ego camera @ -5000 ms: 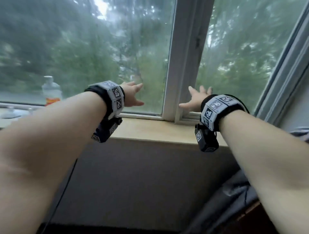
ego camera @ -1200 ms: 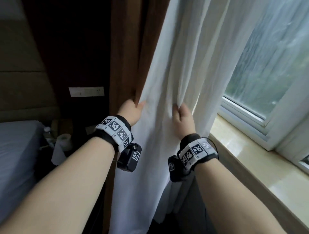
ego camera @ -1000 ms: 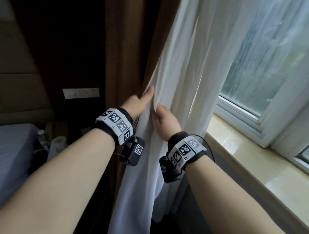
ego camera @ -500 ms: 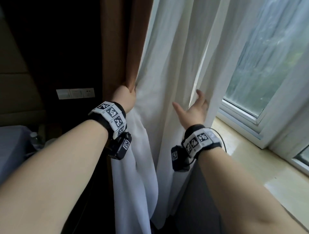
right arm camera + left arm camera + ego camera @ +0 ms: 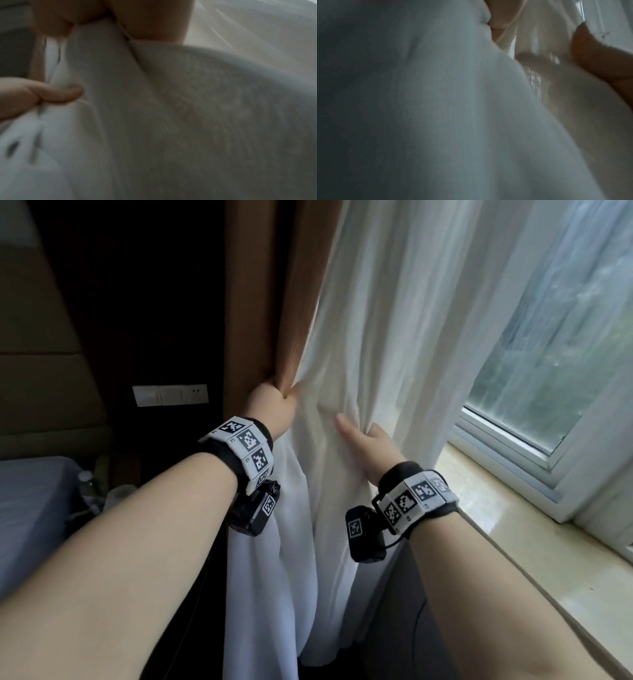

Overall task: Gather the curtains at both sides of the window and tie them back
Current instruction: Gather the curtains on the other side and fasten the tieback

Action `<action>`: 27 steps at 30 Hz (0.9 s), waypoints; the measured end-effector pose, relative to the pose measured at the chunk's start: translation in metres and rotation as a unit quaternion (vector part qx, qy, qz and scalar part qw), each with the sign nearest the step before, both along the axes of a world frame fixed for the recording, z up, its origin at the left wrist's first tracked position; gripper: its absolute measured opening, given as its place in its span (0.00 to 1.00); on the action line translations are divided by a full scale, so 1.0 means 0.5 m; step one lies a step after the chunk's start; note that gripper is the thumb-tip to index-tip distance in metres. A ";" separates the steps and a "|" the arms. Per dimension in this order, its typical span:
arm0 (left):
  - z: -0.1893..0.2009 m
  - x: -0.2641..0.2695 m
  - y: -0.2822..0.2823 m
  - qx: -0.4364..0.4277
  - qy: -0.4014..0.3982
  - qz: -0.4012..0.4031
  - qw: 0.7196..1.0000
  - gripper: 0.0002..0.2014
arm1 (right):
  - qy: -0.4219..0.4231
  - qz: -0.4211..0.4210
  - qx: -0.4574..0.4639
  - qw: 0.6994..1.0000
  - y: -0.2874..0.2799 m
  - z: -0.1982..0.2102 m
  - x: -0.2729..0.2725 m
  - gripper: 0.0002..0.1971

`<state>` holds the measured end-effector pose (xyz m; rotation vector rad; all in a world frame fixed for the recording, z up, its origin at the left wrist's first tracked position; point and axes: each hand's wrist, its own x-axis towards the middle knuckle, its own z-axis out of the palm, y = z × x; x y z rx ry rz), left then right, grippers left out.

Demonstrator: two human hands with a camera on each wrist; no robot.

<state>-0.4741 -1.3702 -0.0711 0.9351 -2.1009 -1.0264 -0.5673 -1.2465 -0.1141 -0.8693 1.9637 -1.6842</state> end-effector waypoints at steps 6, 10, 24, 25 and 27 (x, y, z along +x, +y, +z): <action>0.001 0.011 0.011 0.042 -0.019 -0.037 0.998 0.23 | 0.067 0.053 0.078 0.993 -0.019 0.016 0.031 0.11; 0.011 0.020 0.052 0.104 -0.002 -0.086 0.991 0.36 | 0.173 0.077 0.137 0.972 -0.037 0.044 0.060 0.18; 0.030 0.012 0.048 0.213 0.009 -0.111 0.971 0.47 | 0.245 0.108 0.187 0.945 -0.046 0.040 0.065 0.20; 0.032 0.014 0.048 0.216 -0.001 -0.124 0.968 0.55 | 0.238 0.113 0.186 0.947 -0.044 0.039 0.061 0.21; 0.029 0.006 0.045 0.150 -0.052 -0.125 0.979 0.41 | 0.230 0.120 0.195 0.946 -0.036 0.040 0.056 0.20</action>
